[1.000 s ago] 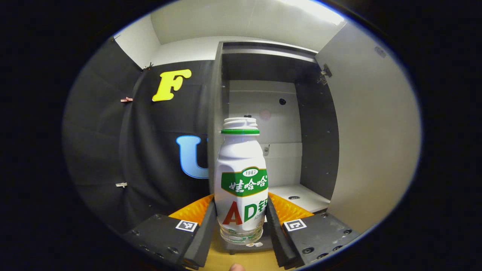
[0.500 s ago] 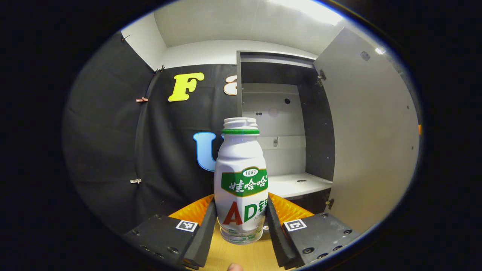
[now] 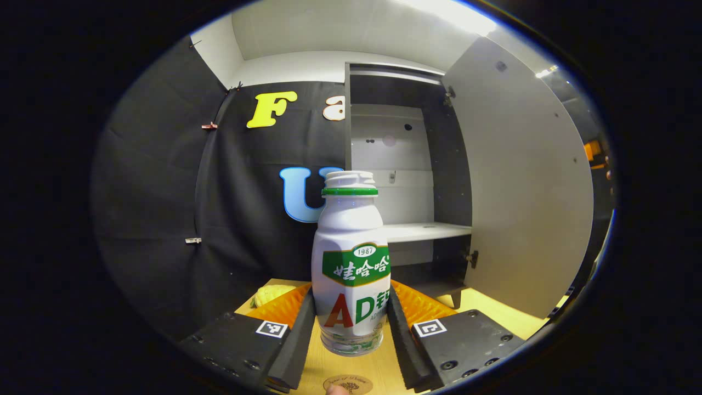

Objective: Open the cabinet door with the right hand, grasp the bottle in the cabinet with the left hand and place it on the coaster, then close the cabinet door with the right hand.

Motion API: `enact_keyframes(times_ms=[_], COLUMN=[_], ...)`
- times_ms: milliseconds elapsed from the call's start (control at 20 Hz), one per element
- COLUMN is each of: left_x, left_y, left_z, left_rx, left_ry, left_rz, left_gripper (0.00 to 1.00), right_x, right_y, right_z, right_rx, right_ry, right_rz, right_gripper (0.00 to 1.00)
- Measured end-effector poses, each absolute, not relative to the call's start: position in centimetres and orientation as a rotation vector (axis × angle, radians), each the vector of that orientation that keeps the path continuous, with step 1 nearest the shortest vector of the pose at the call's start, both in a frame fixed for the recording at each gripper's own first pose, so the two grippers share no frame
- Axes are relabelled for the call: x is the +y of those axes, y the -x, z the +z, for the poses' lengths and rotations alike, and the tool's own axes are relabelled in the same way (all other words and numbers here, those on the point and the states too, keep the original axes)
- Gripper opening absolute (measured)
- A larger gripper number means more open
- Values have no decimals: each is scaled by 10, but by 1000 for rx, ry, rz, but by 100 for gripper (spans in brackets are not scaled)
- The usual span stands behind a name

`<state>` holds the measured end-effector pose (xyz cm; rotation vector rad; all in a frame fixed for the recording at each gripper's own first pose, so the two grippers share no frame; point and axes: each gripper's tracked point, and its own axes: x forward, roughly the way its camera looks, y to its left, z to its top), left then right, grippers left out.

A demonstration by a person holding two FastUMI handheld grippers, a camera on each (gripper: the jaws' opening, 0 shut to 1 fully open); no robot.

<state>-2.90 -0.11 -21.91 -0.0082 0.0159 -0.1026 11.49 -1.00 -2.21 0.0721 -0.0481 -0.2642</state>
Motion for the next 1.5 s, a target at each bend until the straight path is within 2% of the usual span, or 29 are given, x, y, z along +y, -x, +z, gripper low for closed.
enact_keyframes(times_ms=[350,750,1150,1350,1500], left_x=[-2,0,5,3,8], left_y=[42,42,45,47,47], left_z=[-305,-384,-429,-430,-414], left_rx=[66,67,93,121,125], left_ry=[34,41,71,93,73], left_rz=[-139,-175,-174,-195,-182], left_gripper=[68,69,70,76,88], right_x=[-23,-17,-12,-6,0], right_y=[-109,-100,-95,-97,-97], right_z=[-21,-31,-39,-44,-47], right_rx=[-26,39,81,101,105], right_ry=[-81,-153,-104,-77,-95], right_rz=[-329,-328,-308,-266,-238], right_gripper=[98,98,98,98,98])
